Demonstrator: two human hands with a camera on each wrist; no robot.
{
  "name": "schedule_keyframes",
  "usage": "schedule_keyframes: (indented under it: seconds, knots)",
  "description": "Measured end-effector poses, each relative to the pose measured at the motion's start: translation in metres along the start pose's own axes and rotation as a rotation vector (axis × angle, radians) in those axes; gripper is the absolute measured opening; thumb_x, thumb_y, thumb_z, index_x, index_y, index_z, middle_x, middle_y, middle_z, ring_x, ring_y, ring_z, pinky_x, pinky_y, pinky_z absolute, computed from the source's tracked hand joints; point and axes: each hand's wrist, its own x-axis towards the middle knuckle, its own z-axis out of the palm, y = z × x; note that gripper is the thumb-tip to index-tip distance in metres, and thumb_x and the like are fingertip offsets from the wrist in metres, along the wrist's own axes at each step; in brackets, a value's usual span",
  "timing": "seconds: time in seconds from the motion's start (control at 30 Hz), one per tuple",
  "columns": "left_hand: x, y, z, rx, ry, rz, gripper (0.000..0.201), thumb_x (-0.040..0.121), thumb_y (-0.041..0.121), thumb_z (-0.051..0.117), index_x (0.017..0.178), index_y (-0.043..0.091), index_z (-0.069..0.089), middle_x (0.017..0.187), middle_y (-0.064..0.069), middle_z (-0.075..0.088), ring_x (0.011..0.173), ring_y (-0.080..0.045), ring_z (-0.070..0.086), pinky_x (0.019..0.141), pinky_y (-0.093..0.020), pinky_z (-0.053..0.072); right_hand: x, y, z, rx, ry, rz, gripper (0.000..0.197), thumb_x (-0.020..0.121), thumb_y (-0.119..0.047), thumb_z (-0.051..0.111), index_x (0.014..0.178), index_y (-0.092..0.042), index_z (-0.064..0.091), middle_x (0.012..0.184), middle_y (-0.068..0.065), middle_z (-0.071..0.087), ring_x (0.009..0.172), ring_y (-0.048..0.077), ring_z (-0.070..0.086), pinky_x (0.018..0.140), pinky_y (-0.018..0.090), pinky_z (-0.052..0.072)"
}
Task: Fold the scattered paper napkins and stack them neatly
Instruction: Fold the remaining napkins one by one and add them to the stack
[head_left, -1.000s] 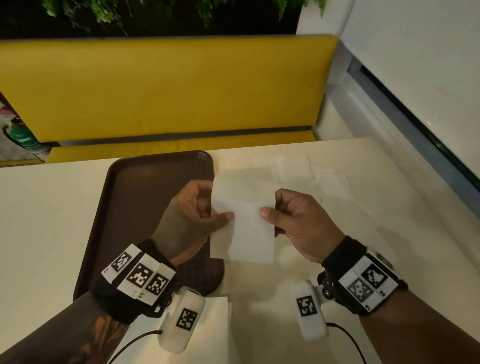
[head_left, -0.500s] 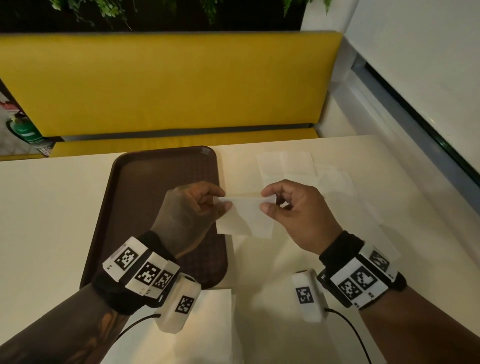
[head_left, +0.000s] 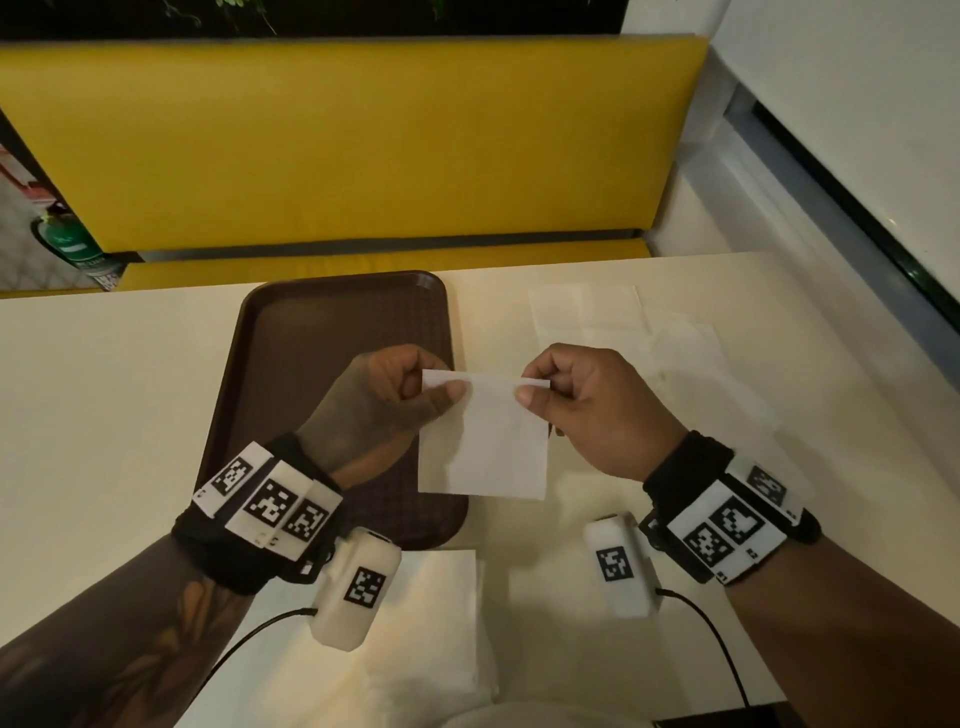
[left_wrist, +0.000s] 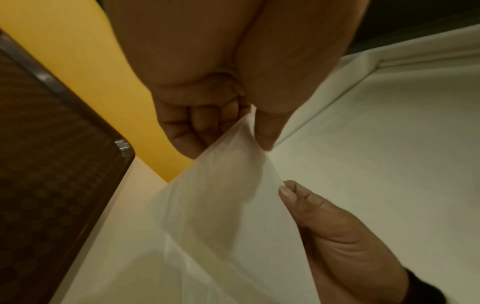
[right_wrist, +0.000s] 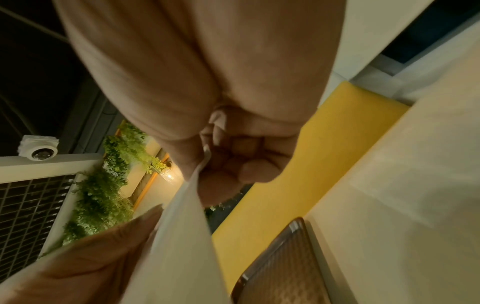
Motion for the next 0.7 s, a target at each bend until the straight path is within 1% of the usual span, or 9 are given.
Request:
schedule_keyframes:
  seconds: [0.07, 0.13, 0.2, 0.27, 0.3, 0.4, 0.57, 0.63, 0.7]
  knots:
    - [-0.004, -0.007, -0.005, -0.096, -0.054, -0.098, 0.035, 0.067, 0.033, 0.068, 0.094, 0.011, 0.062, 0.096, -0.014, 0.071, 0.090, -0.034, 0.069, 0.079, -0.048, 0.057, -0.001, 0.001, 0.005, 0.048, -0.028, 0.051, 0.012, 0.094, -0.013, 0.062, 0.090, -0.002, 0.062, 0.059, -0.009, 0.066, 0.049, 0.000, 0.059, 0.052, 0.012, 0.044]
    - [-0.009, -0.015, -0.009, -0.057, -0.098, -0.158, 0.027, 0.070, 0.026, 0.072, 0.093, 0.013, 0.064, 0.095, -0.012, 0.072, 0.090, -0.032, 0.069, 0.081, -0.048, 0.056, -0.002, 0.004, 0.010, 0.060, -0.137, 0.126, 0.011, 0.093, -0.012, 0.062, 0.090, -0.001, 0.062, 0.062, 0.001, 0.069, 0.047, 0.002, 0.058, 0.050, 0.018, 0.043]
    - [-0.015, -0.024, -0.012, 0.035, -0.143, -0.205, 0.018, 0.076, 0.015, 0.073, 0.091, 0.016, 0.064, 0.091, -0.007, 0.071, 0.085, -0.025, 0.070, 0.078, -0.042, 0.058, -0.004, 0.009, 0.018, 0.027, -0.273, 0.190, 0.010, 0.092, -0.012, 0.063, 0.091, -0.002, 0.063, 0.062, 0.005, 0.069, 0.048, 0.005, 0.058, 0.050, 0.018, 0.042]
    - [-0.026, -0.035, -0.014, 0.097, -0.210, -0.273, 0.018, 0.077, 0.011, 0.073, 0.091, 0.017, 0.063, 0.089, -0.003, 0.071, 0.079, -0.018, 0.070, 0.070, -0.034, 0.060, -0.007, 0.014, 0.030, -0.023, -0.377, 0.223, 0.009, 0.091, -0.013, 0.065, 0.091, -0.005, 0.063, 0.060, 0.001, 0.068, 0.050, 0.007, 0.060, 0.052, 0.016, 0.042]
    - [-0.032, -0.041, -0.014, 0.100, -0.246, -0.309, 0.019, 0.077, 0.011, 0.073, 0.092, 0.016, 0.063, 0.090, -0.004, 0.071, 0.079, -0.018, 0.071, 0.069, -0.033, 0.060, -0.010, 0.016, 0.036, -0.039, -0.415, 0.227, 0.007, 0.091, -0.013, 0.066, 0.089, -0.007, 0.063, 0.059, 0.000, 0.067, 0.051, 0.008, 0.060, 0.054, 0.017, 0.044]
    - [-0.052, -0.063, -0.010, 0.127, -0.303, -0.376, 0.023, 0.077, 0.012, 0.075, 0.096, 0.014, 0.062, 0.092, -0.008, 0.071, 0.075, -0.019, 0.071, 0.063, -0.031, 0.059, -0.015, 0.026, 0.058, -0.089, -0.504, 0.238, 0.006, 0.090, -0.015, 0.066, 0.086, -0.012, 0.062, 0.062, 0.007, 0.068, 0.051, 0.011, 0.060, 0.064, 0.028, 0.051]
    - [-0.071, -0.092, 0.008, 0.301, -0.344, -0.422, 0.022, 0.079, 0.017, 0.074, 0.094, 0.018, 0.058, 0.087, -0.007, 0.070, 0.063, -0.013, 0.065, 0.062, -0.027, 0.057, -0.026, 0.047, 0.091, -0.203, -0.579, 0.296, 0.009, 0.090, -0.017, 0.067, 0.093, -0.011, 0.062, 0.076, 0.009, 0.072, 0.049, 0.010, 0.059, 0.058, 0.029, 0.052]
    - [-0.073, -0.102, 0.013, 0.371, -0.307, -0.452, 0.022, 0.080, 0.019, 0.074, 0.093, 0.021, 0.056, 0.083, -0.003, 0.068, 0.063, -0.011, 0.064, 0.059, -0.023, 0.054, -0.030, 0.052, 0.102, -0.246, -0.566, 0.308, 0.010, 0.089, -0.018, 0.068, 0.092, -0.011, 0.063, 0.079, 0.007, 0.072, 0.051, 0.011, 0.060, 0.057, 0.029, 0.053]
    - [-0.074, -0.107, 0.017, 0.464, -0.271, -0.472, 0.022, 0.080, 0.022, 0.074, 0.092, 0.022, 0.056, 0.083, 0.000, 0.067, 0.067, -0.011, 0.065, 0.061, -0.023, 0.054, -0.034, 0.056, 0.110, -0.305, -0.525, 0.299, 0.014, 0.087, -0.021, 0.070, 0.092, -0.010, 0.063, 0.079, 0.001, 0.068, 0.055, 0.011, 0.061, 0.056, 0.027, 0.052]
